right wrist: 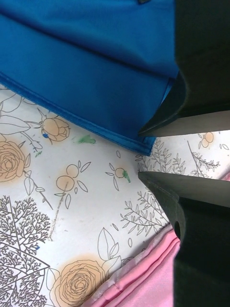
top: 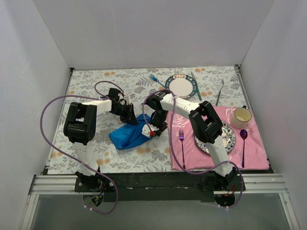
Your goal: Fold the napkin into a case and place the utensils inside
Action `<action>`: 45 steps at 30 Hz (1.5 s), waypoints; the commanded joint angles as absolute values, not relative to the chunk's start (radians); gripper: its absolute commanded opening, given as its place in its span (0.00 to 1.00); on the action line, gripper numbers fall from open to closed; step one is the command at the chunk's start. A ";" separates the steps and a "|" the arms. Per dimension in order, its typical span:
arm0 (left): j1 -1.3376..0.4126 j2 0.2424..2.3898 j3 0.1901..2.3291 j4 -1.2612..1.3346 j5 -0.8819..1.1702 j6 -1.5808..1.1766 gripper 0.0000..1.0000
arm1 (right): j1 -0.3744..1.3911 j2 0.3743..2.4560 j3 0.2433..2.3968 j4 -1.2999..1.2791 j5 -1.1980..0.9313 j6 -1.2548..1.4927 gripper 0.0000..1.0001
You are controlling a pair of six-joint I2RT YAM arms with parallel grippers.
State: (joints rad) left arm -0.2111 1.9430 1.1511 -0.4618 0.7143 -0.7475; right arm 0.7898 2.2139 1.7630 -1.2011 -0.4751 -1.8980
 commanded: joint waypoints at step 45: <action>-0.209 1.974 1.149 -0.448 0.638 -0.698 0.00 | 0.827 2.303 2.074 -1.082 -0.549 -1.528 0.01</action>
